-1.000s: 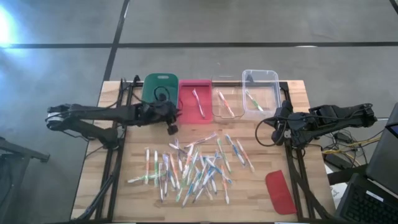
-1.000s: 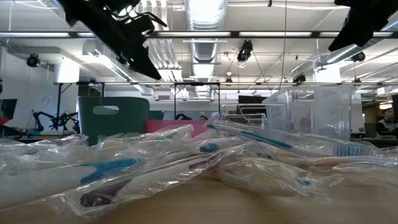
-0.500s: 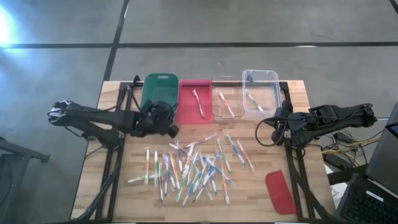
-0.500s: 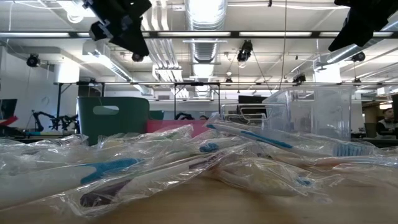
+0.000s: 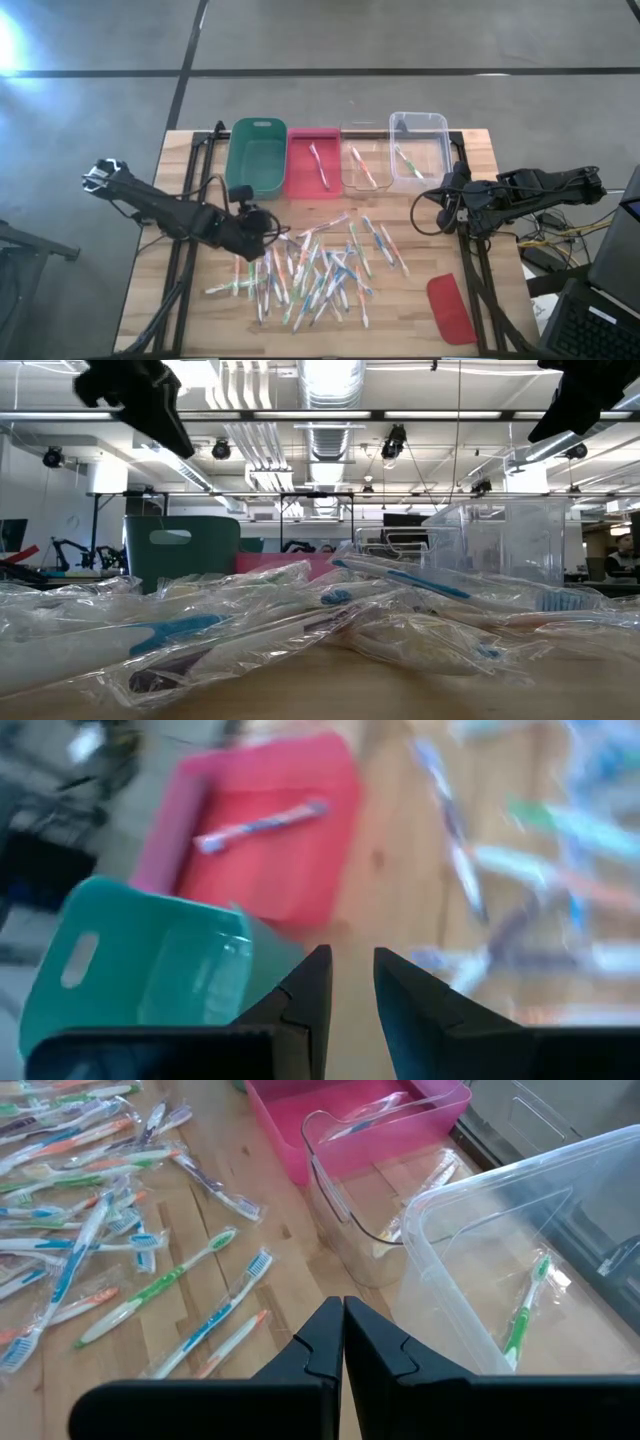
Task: Pick & Place Toothbrushes
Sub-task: Put the violet toothbrush into the green bin
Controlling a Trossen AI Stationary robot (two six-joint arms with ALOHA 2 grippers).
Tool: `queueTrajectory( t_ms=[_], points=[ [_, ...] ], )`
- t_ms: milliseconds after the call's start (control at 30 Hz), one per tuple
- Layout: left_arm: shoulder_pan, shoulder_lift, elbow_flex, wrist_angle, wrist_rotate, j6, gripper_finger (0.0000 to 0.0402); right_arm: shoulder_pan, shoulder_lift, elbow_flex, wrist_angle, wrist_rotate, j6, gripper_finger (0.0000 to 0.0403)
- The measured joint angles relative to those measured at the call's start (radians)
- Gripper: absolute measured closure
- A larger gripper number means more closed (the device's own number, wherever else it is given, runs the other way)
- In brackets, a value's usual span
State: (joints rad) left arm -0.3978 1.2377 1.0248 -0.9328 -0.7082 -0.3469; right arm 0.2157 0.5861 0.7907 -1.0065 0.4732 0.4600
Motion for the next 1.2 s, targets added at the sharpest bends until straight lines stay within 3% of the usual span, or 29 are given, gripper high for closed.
queueTrajectory(
  t_ms=[100, 367, 500, 667, 967, 1200],
  points=[
    [-0.001, 0.000, 0.000, -0.002, 0.062, -0.083, 0.0319, 0.000, 0.000, 0.000, 0.000, 0.000, 0.000, 0.0394],
    [-0.032, 0.000, -0.081, -0.011, 0.034, -0.691, 0.0319, 0.000, 0.000, 0.000, 0.000, 0.000, 0.000, 0.0394],
    [-0.035, 0.001, -0.148, -0.007, 0.153, -0.891, 0.0319, 0.000, 0.000, 0.000, 0.000, 0.000, 0.000, 0.0394],
    [-0.091, 0.003, -0.193, 0.072, 0.182, -0.984, 0.0319, 0.000, 0.000, 0.000, 0.000, 0.000, 0.000, 0.0394],
    [-0.215, 0.003, -0.166, 0.148, 0.078, -1.001, 0.0319, 0.000, 0.000, 0.000, 0.000, 0.000, 0.000, 0.0394],
    [-0.249, 0.039, -0.165, 0.170, 0.060, -1.087, 0.0319, 0.000, 0.000, 0.000, 0.000, 0.000, 0.000, 0.0394]
  ],
)
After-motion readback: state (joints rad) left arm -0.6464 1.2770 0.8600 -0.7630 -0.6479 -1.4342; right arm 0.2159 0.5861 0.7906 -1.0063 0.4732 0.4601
